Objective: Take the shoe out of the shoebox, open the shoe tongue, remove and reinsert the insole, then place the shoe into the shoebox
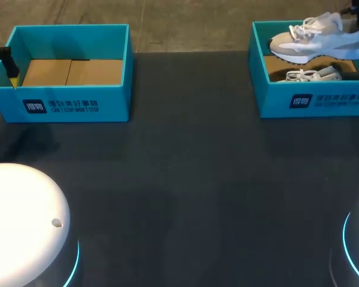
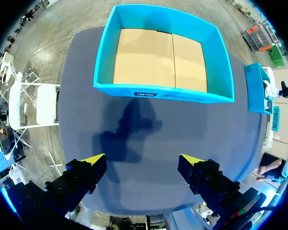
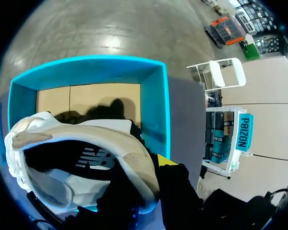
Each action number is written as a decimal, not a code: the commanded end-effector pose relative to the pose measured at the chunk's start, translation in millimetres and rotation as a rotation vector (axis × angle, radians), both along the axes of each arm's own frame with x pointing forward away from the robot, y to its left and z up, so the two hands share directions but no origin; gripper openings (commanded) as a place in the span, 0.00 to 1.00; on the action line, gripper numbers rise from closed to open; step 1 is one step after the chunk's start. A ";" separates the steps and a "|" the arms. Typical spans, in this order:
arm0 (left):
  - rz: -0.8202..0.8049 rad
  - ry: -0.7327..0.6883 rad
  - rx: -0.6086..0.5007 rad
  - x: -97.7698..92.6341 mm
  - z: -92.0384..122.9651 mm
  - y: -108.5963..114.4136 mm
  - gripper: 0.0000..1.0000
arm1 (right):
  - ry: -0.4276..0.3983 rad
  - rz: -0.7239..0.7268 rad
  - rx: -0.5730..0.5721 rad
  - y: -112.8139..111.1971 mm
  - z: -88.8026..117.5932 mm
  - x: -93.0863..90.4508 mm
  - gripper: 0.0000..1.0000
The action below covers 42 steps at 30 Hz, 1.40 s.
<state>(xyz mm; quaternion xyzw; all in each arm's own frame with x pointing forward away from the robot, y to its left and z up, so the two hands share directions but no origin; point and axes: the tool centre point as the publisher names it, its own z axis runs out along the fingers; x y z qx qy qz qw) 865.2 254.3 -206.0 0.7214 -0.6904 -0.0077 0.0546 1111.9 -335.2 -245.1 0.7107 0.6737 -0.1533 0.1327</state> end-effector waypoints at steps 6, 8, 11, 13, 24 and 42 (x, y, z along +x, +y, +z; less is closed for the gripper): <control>0.001 -0.001 0.003 -0.9 0.2 -0.2 1.00 | -0.004 -0.009 0.009 4.0 -14.5 10.1 0.00; 0.001 -0.001 0.003 -0.9 0.2 -0.2 1.00 | 0.000 -0.008 0.008 5.0 -16.4 13.1 0.00; 0.001 -0.001 0.003 -0.9 0.2 -0.2 1.00 | 0.000 -0.005 0.006 4.3 -16.8 17.5 0.00; 0.001 -0.001 0.003 -0.9 0.2 -0.2 1.00 | -0.002 -0.008 0.007 2.6 -16.9 20.5 0.00; 0.001 -0.001 0.003 -0.9 0.2 -0.2 1.00 | -0.012 -0.002 -0.007 6.0 -12.3 38.5 0.00; 0.001 -0.001 0.003 -0.9 0.2 -0.2 1.00 | -0.044 -0.016 -0.020 7.3 -23.9 60.6 0.00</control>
